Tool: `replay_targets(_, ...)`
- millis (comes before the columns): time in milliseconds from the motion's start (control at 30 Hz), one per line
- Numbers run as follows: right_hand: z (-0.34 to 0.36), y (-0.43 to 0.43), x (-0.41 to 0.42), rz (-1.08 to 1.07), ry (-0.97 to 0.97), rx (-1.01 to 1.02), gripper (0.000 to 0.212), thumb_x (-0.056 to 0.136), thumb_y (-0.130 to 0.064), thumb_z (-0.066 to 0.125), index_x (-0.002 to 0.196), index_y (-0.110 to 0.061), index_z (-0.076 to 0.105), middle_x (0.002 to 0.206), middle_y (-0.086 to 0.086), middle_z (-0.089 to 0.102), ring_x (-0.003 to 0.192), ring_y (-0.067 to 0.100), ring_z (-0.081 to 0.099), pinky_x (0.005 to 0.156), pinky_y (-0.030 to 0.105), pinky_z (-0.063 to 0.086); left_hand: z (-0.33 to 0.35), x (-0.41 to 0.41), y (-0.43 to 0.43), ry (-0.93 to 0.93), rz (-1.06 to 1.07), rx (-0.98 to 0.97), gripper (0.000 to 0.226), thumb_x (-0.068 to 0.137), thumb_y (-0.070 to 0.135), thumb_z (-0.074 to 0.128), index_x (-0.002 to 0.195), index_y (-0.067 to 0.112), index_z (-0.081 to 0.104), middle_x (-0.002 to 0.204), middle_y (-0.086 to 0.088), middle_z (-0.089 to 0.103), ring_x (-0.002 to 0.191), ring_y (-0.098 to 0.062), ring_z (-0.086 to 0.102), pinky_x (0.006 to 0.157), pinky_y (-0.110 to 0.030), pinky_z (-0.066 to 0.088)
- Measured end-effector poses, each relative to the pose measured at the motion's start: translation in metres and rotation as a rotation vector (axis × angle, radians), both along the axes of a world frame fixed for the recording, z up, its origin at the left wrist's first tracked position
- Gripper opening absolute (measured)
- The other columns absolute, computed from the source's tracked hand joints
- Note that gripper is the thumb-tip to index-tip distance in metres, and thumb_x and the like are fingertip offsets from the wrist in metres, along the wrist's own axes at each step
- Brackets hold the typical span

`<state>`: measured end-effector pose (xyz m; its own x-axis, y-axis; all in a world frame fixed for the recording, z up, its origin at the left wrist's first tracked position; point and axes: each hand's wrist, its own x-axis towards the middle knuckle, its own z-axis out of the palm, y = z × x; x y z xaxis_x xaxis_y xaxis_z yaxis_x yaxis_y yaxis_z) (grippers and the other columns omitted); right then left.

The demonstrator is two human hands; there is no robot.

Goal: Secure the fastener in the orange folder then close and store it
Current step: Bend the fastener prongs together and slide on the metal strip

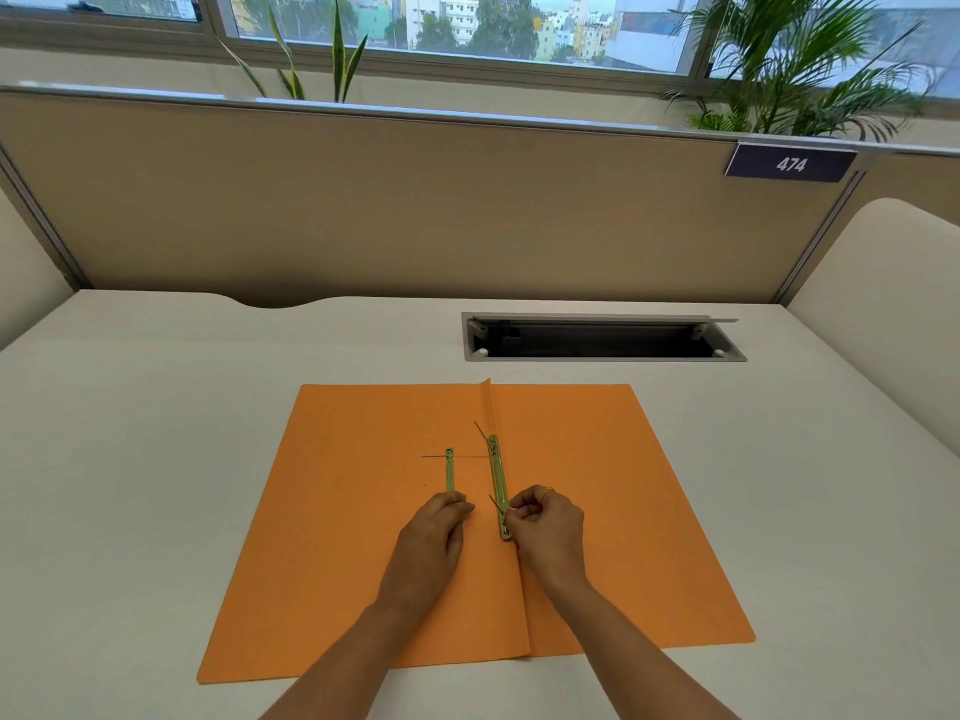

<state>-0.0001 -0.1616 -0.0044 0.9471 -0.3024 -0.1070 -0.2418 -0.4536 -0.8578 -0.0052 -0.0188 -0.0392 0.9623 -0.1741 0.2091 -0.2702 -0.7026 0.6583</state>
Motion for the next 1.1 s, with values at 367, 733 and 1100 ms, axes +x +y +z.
replay_targets(367, -0.001, 0.005, -0.001, 0.032, 0.018, -0.172, 0.022, 0.082, -0.003, 0.048, 0.094, -0.01, 0.066, 0.087, 0.01, 0.065, 0.075, 0.023, 0.057, 0.062, 0.025, 0.036, 0.002, -0.003, -0.001, 0.015, -0.004, 0.022, 0.026, 0.085, 0.005, 0.052, 0.106, 0.003, 0.068, 0.115, -0.011, 0.065, 0.106, -0.021, 0.062, 0.096, -0.012, 0.029)
replay_targets(733, 0.009, -0.003, -0.002, 0.045, 0.166, -0.245, 0.024, 0.083, -0.015, 0.053, 0.097, -0.028, 0.068, 0.098, -0.001, 0.07, 0.097, 0.022, 0.062, 0.072, 0.027, 0.043, 0.006, -0.007, -0.003, 0.048, -0.006, 0.025, 0.03, 0.086, 0.01, 0.048, 0.108, 0.003, 0.068, 0.118, -0.011, 0.064, 0.108, -0.021, 0.061, 0.096, -0.009, 0.026)
replay_targets(1100, 0.006, -0.018, 0.001, 0.129, 0.143, 0.083, 0.025, 0.075, 0.006, 0.067, 0.098, -0.004, 0.067, 0.07, -0.005, 0.051, 0.067, 0.01, 0.051, 0.049, 0.002, 0.041, 0.006, -0.013, -0.007, 0.046, -0.003, 0.013, 0.027, 0.09, 0.004, 0.052, 0.113, 0.006, 0.065, 0.124, -0.007, 0.059, 0.114, -0.018, 0.057, 0.094, -0.006, 0.029)
